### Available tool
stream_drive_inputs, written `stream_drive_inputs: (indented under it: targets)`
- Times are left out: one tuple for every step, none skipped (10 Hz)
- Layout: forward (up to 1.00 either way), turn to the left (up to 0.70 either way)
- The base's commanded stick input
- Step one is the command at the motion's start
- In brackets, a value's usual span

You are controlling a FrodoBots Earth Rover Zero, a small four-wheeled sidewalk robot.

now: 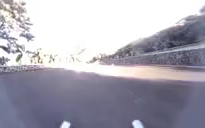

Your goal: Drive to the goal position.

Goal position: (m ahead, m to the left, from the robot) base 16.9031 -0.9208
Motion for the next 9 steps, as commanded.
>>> stream_drive_inputs:
  targets:
    - [0.5, 0.0]
    - [0.5, 0.0]
    - [0.5, 0.0]
    - [0.5, 0.0]
    - [0.5, 0.0]
    - [0.5, 0.0]
    - [0.5, 0.0]
    - [0.5, 0.0]
    - [0.5, 0.0]
